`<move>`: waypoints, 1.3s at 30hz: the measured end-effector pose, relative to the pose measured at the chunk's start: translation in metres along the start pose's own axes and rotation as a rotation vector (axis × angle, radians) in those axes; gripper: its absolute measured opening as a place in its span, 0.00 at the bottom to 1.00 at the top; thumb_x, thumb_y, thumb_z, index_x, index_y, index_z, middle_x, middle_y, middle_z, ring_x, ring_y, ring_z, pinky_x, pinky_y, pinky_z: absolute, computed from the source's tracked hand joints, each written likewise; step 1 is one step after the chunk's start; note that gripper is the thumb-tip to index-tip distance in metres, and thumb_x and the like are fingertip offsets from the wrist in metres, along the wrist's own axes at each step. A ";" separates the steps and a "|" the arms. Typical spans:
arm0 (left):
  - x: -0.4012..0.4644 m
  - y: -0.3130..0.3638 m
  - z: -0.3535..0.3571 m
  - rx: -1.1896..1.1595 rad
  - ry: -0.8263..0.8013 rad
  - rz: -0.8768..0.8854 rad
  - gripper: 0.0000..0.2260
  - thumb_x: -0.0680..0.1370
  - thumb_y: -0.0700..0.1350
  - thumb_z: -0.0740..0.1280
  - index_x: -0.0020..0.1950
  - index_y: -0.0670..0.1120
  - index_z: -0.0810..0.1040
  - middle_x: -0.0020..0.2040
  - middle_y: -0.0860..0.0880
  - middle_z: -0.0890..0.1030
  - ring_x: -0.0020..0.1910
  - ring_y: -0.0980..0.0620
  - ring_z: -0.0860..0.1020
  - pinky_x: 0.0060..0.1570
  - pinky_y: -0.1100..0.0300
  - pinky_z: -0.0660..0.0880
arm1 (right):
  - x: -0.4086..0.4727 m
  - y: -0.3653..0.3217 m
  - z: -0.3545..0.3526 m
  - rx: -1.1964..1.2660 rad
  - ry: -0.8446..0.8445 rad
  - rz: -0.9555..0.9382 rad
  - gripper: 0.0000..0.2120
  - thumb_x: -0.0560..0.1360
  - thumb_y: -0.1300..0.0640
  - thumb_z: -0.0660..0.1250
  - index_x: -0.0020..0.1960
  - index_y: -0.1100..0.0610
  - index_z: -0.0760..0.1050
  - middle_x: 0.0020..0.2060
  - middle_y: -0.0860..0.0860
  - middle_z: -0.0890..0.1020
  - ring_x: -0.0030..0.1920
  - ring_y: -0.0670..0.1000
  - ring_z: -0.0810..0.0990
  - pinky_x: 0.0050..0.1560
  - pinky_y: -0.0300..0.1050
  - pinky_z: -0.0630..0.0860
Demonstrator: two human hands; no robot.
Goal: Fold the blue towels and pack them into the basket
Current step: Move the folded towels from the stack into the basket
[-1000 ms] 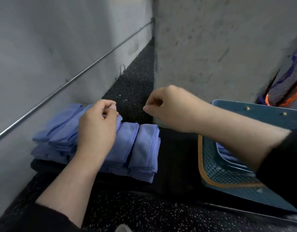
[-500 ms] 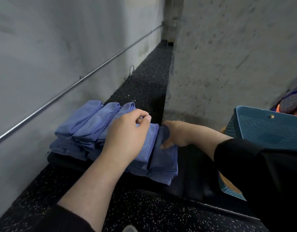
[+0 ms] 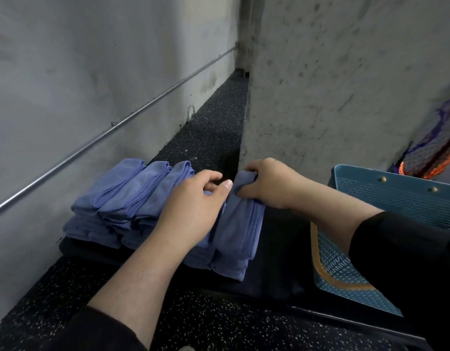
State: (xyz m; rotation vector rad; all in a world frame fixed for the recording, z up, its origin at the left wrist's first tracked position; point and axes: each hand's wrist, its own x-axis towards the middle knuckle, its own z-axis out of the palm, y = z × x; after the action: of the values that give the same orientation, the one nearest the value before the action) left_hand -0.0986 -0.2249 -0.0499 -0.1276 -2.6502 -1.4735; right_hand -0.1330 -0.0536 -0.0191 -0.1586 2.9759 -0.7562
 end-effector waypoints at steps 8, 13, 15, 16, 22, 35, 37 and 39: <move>-0.015 0.024 0.010 -0.527 -0.392 -0.258 0.13 0.78 0.48 0.72 0.60 0.45 0.80 0.52 0.49 0.87 0.55 0.50 0.84 0.56 0.53 0.81 | -0.034 0.004 -0.048 0.444 0.292 -0.053 0.14 0.70 0.57 0.74 0.56 0.51 0.82 0.42 0.50 0.86 0.45 0.49 0.84 0.47 0.50 0.82; -0.018 0.050 0.025 -0.713 -0.326 -0.223 0.11 0.76 0.37 0.71 0.58 0.43 0.81 0.55 0.40 0.85 0.55 0.42 0.83 0.57 0.41 0.80 | -0.055 0.027 -0.087 0.531 0.240 -0.008 0.37 0.62 0.46 0.79 0.68 0.44 0.72 0.59 0.49 0.80 0.53 0.44 0.82 0.53 0.48 0.81; -0.020 0.064 0.036 -0.708 -0.382 -0.172 0.13 0.73 0.38 0.74 0.57 0.44 0.82 0.55 0.38 0.84 0.53 0.42 0.83 0.56 0.43 0.79 | -0.068 0.044 -0.113 0.589 0.059 0.059 0.40 0.63 0.47 0.81 0.71 0.46 0.70 0.59 0.50 0.81 0.52 0.46 0.82 0.49 0.45 0.79; -0.020 0.069 0.043 -0.711 -0.418 -0.148 0.15 0.71 0.39 0.75 0.57 0.44 0.83 0.55 0.38 0.84 0.51 0.43 0.83 0.54 0.45 0.79 | -0.076 0.052 -0.126 0.635 -0.063 0.079 0.34 0.66 0.50 0.80 0.69 0.50 0.72 0.56 0.52 0.82 0.49 0.48 0.82 0.46 0.44 0.78; -0.020 0.108 0.095 -0.812 -0.440 -0.119 0.22 0.70 0.45 0.76 0.63 0.46 0.79 0.51 0.44 0.86 0.47 0.49 0.84 0.44 0.54 0.81 | -0.123 0.116 -0.174 0.725 -0.098 0.237 0.14 0.70 0.58 0.72 0.55 0.58 0.79 0.42 0.53 0.83 0.40 0.48 0.80 0.39 0.43 0.80; -0.006 0.101 0.160 -0.130 -0.225 -0.072 0.21 0.79 0.56 0.68 0.72 0.57 0.72 0.63 0.57 0.76 0.47 0.70 0.72 0.46 0.68 0.67 | -0.115 0.249 -0.081 0.955 -0.150 0.676 0.21 0.75 0.59 0.73 0.63 0.69 0.75 0.54 0.64 0.83 0.49 0.57 0.83 0.52 0.57 0.83; -0.004 0.099 0.163 -0.120 -0.230 -0.077 0.21 0.79 0.56 0.68 0.72 0.57 0.71 0.62 0.57 0.76 0.47 0.71 0.71 0.44 0.72 0.65 | -0.109 0.253 -0.069 0.651 -0.187 0.640 0.18 0.73 0.54 0.76 0.53 0.68 0.79 0.45 0.64 0.84 0.42 0.58 0.84 0.50 0.58 0.83; -0.003 0.098 0.165 -0.105 -0.244 -0.081 0.22 0.79 0.56 0.69 0.72 0.57 0.71 0.61 0.58 0.76 0.47 0.72 0.72 0.44 0.73 0.65 | -0.105 0.256 -0.064 0.464 -0.244 0.630 0.21 0.72 0.50 0.78 0.49 0.68 0.80 0.42 0.63 0.85 0.40 0.59 0.86 0.45 0.55 0.85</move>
State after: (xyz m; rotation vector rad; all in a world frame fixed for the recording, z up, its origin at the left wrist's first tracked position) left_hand -0.0918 -0.0329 -0.0546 -0.2248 -2.7943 -1.7263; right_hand -0.0561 0.2121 -0.0817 0.6245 2.3188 -1.1740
